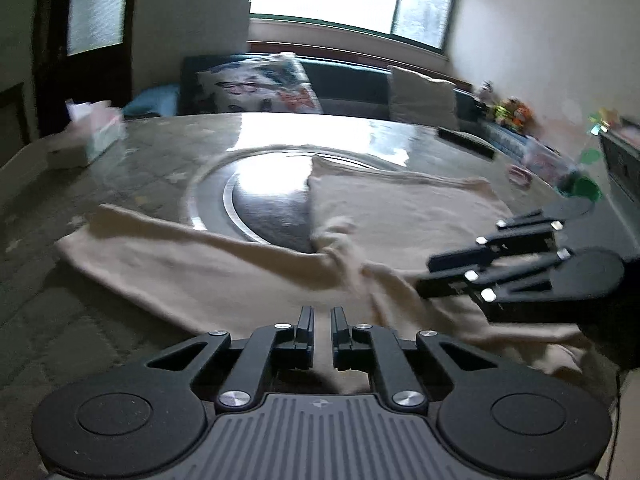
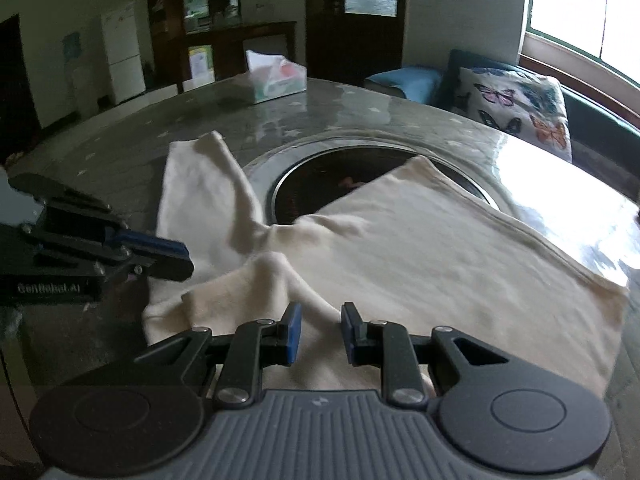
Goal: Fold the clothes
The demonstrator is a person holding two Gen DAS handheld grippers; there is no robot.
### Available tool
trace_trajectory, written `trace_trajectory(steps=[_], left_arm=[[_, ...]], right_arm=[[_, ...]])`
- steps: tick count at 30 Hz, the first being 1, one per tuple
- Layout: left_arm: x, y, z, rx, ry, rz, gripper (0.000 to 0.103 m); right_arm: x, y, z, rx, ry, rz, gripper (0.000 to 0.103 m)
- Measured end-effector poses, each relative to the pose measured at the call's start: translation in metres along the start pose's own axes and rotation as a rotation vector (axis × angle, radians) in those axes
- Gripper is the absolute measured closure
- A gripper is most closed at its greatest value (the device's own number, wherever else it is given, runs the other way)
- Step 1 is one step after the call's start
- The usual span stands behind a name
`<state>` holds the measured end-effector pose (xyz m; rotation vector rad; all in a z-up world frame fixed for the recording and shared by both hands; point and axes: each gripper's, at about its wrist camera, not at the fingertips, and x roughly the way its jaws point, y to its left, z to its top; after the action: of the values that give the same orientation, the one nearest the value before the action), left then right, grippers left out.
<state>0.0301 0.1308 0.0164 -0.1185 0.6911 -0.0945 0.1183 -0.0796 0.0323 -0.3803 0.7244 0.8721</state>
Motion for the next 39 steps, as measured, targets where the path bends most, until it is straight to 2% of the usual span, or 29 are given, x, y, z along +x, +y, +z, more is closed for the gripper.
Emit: trace_trajectory(steps=[8, 10, 12, 17, 20, 22, 24, 28, 29, 30, 32, 35, 39], left_arm=[[-0.003, 0.052, 0.016, -0.128, -0.024, 0.16, 0.091], [-0.001, 0.064, 0.021, -0.154, -0.032, 0.204, 0.086], [0.0, 0.078, 0.025, -0.175, -0.037, 0.247, 0.077], [0.005, 0.106, 0.033, -0.232, -0.042, 0.335, 0.069], [0.011, 0.12, 0.037, -0.271, -0.045, 0.385, 0.065], [0.016, 0.128, 0.039, -0.293, -0.048, 0.414, 0.062], [0.021, 0.136, 0.04, -0.31, -0.045, 0.432, 0.062], [0.028, 0.14, 0.039, -0.311, -0.041, 0.45, 0.067], [0.027, 0.141, 0.039, -0.314, -0.045, 0.45, 0.081], [0.026, 0.14, 0.04, -0.319, -0.046, 0.44, 0.089], [0.023, 0.14, 0.041, -0.338, -0.053, 0.423, 0.097], [0.01, 0.128, 0.047, -0.332, -0.091, 0.368, 0.098], [-0.009, 0.092, 0.062, -0.274, -0.144, 0.266, 0.098]], right_arm=[[0.0, 0.033, 0.001, -0.133, -0.02, 0.034, 0.081], [0.002, 0.035, 0.0, -0.129, -0.013, 0.044, 0.081], [0.004, 0.037, -0.001, -0.116, -0.007, 0.07, 0.081], [-0.004, 0.044, -0.001, -0.122, -0.021, 0.128, 0.081], [-0.003, 0.046, -0.002, -0.11, 0.005, 0.173, 0.08], [-0.005, 0.048, -0.002, -0.12, 0.002, 0.173, 0.08], [-0.009, 0.048, 0.0, -0.119, -0.01, 0.171, 0.073], [-0.021, 0.043, 0.004, -0.109, -0.042, 0.151, 0.071], [-0.025, 0.041, 0.004, -0.105, -0.05, 0.143, 0.071], [-0.029, 0.038, 0.005, -0.1, -0.058, 0.135, 0.071], [-0.035, 0.034, 0.005, -0.089, -0.071, 0.121, 0.071], [-0.046, 0.022, 0.001, -0.052, -0.084, 0.094, 0.071], [-0.057, 0.004, -0.011, 0.007, -0.084, 0.042, 0.071]])
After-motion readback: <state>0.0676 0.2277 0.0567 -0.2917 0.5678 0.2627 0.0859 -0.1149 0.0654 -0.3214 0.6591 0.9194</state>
